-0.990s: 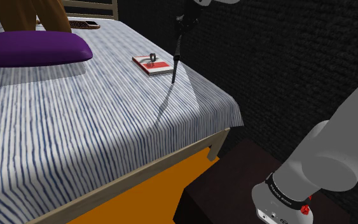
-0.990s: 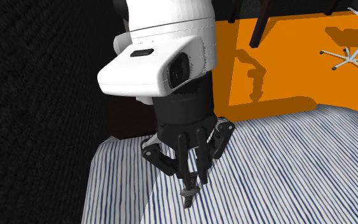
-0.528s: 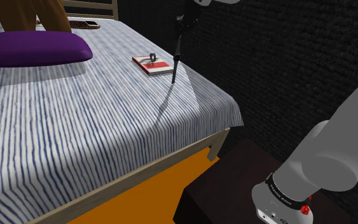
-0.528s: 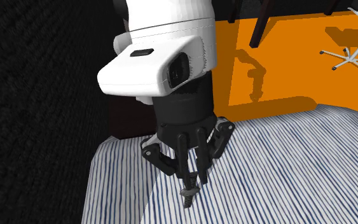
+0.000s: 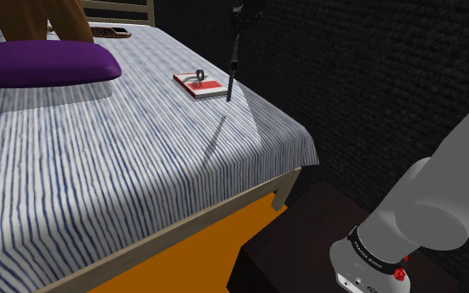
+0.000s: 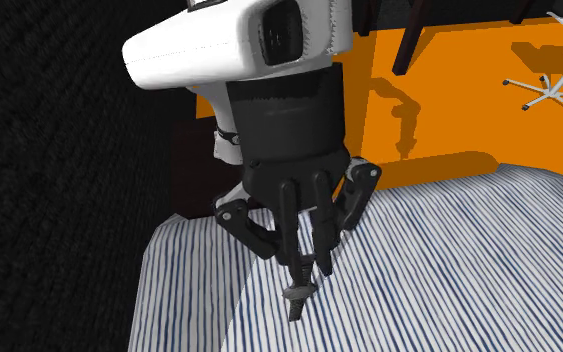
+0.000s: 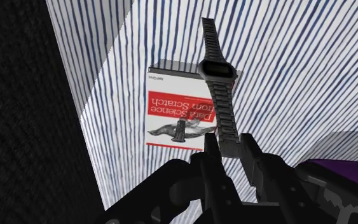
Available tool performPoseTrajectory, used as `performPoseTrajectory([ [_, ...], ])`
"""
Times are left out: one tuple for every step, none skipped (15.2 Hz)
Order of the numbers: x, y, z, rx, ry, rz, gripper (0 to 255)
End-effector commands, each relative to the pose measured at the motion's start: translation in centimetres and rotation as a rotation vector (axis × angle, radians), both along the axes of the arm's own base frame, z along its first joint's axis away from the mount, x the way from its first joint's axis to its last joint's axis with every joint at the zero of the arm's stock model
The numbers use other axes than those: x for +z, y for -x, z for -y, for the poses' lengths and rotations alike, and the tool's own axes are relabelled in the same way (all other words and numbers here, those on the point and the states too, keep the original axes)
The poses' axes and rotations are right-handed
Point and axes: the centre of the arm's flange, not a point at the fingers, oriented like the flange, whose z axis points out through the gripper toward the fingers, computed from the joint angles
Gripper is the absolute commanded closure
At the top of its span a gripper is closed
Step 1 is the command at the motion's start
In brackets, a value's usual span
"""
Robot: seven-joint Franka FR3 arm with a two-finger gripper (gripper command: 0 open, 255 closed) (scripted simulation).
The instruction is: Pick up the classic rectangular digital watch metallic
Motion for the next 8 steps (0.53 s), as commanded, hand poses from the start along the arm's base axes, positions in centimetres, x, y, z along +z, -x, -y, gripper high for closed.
performPoseTrajectory([
  [1.1, 0.0, 0.1, 0.0, 0.0, -0.001, 255],
  [1.6, 0.0, 0.1, 0.0, 0.0, -0.001, 255],
  [2.2, 0.0, 0.1, 0.0, 0.0, -0.001, 255],
  [2.7, 0.0, 0.1, 0.0, 0.0, -0.001, 255],
  [3.2, 0.0, 0.1, 0.0, 0.0, -0.001, 255],
  [3.7, 0.0, 0.1, 0.0, 0.0, -0.001, 255],
  [4.3, 0.0, 0.1, 0.0, 0.0, -0.001, 255],
  [4.4, 0.0, 0.1, 0.0, 0.0, -0.001, 255],
])
